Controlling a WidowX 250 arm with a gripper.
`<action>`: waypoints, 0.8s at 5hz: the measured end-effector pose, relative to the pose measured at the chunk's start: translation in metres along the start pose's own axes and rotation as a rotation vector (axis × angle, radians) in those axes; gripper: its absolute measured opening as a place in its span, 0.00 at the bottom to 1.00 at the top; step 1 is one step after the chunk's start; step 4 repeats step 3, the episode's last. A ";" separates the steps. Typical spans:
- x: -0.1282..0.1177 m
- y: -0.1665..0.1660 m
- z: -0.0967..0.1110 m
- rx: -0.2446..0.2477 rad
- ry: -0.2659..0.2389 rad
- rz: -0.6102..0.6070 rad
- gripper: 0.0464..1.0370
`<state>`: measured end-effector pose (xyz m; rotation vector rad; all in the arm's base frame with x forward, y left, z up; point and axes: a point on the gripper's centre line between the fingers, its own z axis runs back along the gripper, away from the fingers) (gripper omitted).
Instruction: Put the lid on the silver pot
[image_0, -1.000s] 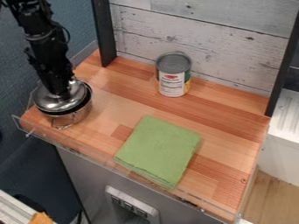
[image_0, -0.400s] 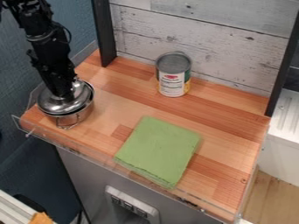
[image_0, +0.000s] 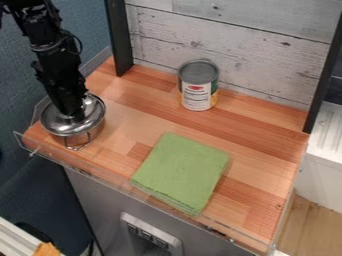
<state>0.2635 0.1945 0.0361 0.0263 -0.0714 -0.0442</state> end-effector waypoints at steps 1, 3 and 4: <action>-0.001 0.000 0.000 -0.001 0.007 -0.003 0.60; 0.010 0.001 0.049 -0.015 -0.106 0.020 0.97; 0.010 0.001 0.049 -0.015 -0.106 0.020 0.97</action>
